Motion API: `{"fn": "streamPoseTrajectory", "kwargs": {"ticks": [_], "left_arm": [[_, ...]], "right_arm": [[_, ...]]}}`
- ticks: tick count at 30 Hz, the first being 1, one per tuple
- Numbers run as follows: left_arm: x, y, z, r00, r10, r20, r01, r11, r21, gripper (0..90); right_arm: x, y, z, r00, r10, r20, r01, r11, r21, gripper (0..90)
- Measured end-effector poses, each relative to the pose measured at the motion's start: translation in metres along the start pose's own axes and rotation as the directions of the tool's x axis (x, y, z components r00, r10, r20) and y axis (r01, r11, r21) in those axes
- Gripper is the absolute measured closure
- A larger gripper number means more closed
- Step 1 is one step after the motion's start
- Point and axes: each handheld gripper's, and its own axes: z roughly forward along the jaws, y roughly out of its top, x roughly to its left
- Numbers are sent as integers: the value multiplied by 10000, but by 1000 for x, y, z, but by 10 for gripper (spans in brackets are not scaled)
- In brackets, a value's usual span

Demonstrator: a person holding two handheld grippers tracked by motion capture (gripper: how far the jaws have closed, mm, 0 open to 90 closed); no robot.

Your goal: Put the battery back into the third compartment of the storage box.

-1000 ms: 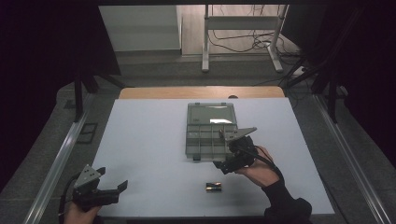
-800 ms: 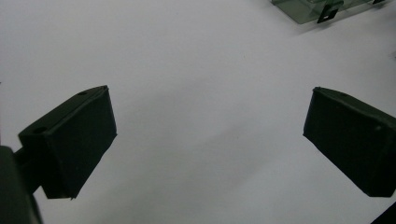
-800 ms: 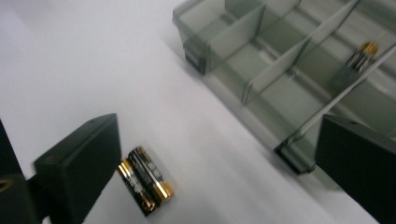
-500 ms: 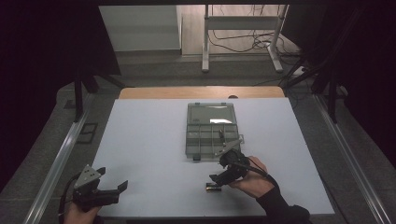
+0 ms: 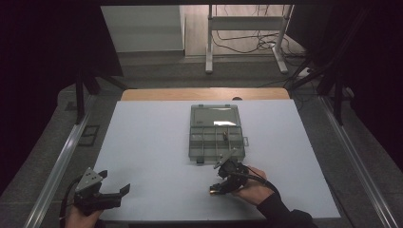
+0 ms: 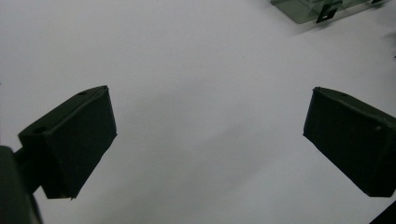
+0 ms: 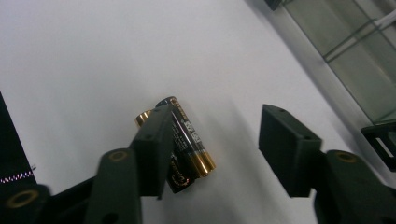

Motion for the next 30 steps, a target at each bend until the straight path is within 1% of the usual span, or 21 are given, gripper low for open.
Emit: {"fn": "streamPoseTrajectory", "kwargs": {"ticks": [1,3,5,7,9,10,11,12,13,17,20,21,22,23,24,27,30], "left_arm": [[0,0,0,10000,6,1,-6,10000,4,29],[0,0,0,10000,13,2,-13,10000,6,29],[0,0,0,10000,30,-1,-30,10000,10,29],[0,0,0,10000,30,1,-30,10000,8,29],[0,0,0,10000,31,2,-31,10000,6,29],[0,0,0,10000,38,3,-38,10000,9,29],[0,0,0,10000,45,2,-45,10000,8,29],[0,0,0,10000,48,1,-48,10000,6,29],[0,0,0,10000,51,1,-51,10000,5,29],[0,0,0,10000,50,7,-50,10000,0,29],[0,0,0,10000,51,12,-51,10000,-3,29],[0,0,0,10000,54,13,-54,10000,-2,29],[0,0,0,10000,54,13,-54,10000,-2,29],[0,0,0,10000,53,14,-53,10000,-4,30],[0,0,0,10000,51,13,-51,10000,-4,30],[0,0,0,10000,54,11,-54,10000,-4,30],[0,0,0,10000,53,11,-53,10000,-2,30]], "right_arm": [[-1,0,2,9998,-68,-205,69,10000,49,536],[-1,0,2,9997,-79,-241,80,10000,55,545],[-1,0,5,9989,-187,-422,193,9997,140,587],[-1,0,6,9988,-218,-435,224,9996,145,601],[-1,0,9,9987,-339,-376,349,9990,275,653],[-1,0,9,9987,-339,-376,349,9990,275,653],[-1,1,10,9986,-446,-288,457,9983,352,671],[-1,1,11,9982,-550,-237,560,9976,415,697],[0,0,13,9967,-805,-102,809,9955,497,761],[2,0,12,9957,-929,-13,928,9943,529,769],[3,0,10,9954,-960,73,957,9947,367,769],[2,1,7,9962,-859,174,856,9961,200,769],[2,1,7,9962,-859,174,856,9961,200,769],[1,1,4,9968,-772,229,772,9970,17,770],[1,1,4,9968,-772,229,772,9970,17,770],[-2,1,-1,9985,-535,130,538,9982,-267,770],[-3,2,-5,9991,-426,93,429,9982,-427,769]]}}
